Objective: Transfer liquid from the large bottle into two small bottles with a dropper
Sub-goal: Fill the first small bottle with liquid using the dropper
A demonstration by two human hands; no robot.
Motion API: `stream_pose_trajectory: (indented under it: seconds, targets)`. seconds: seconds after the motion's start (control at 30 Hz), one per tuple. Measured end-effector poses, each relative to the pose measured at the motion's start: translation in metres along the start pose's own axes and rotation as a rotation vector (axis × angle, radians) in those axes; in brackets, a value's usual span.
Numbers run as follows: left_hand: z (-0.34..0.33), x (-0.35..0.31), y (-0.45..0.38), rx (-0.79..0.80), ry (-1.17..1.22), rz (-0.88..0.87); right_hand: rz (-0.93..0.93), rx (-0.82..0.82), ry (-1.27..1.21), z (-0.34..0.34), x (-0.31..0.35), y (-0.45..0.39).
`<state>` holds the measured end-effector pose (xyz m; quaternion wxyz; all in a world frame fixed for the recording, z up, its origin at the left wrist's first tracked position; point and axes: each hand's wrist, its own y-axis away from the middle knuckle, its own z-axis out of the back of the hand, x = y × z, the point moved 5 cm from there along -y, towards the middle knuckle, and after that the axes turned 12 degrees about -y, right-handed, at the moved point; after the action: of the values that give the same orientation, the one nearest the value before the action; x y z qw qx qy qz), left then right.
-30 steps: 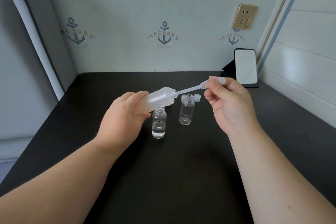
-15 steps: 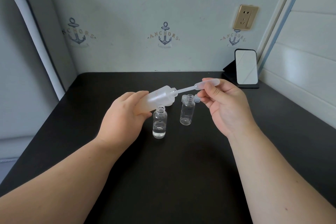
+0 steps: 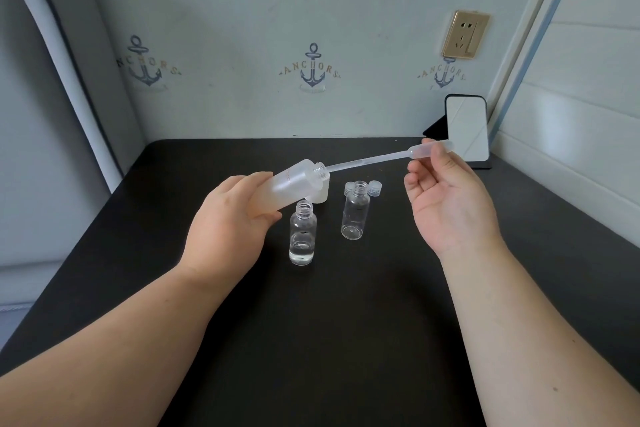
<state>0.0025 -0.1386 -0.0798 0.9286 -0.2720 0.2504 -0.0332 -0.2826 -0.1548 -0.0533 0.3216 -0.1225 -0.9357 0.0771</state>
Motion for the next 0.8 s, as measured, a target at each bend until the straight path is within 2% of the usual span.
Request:
stream_pose_trajectory:
  seconds: [0.4,0.8]
  targets:
    - [0.002,0.007,-0.003,0.015,0.080,0.085,0.039,-0.163,-0.201,0.013,0.008,-0.003]
    - [-0.005,0.014,-0.003,0.033,0.241,0.214,0.008,-0.175,-0.205,0.013,0.006,-0.003]
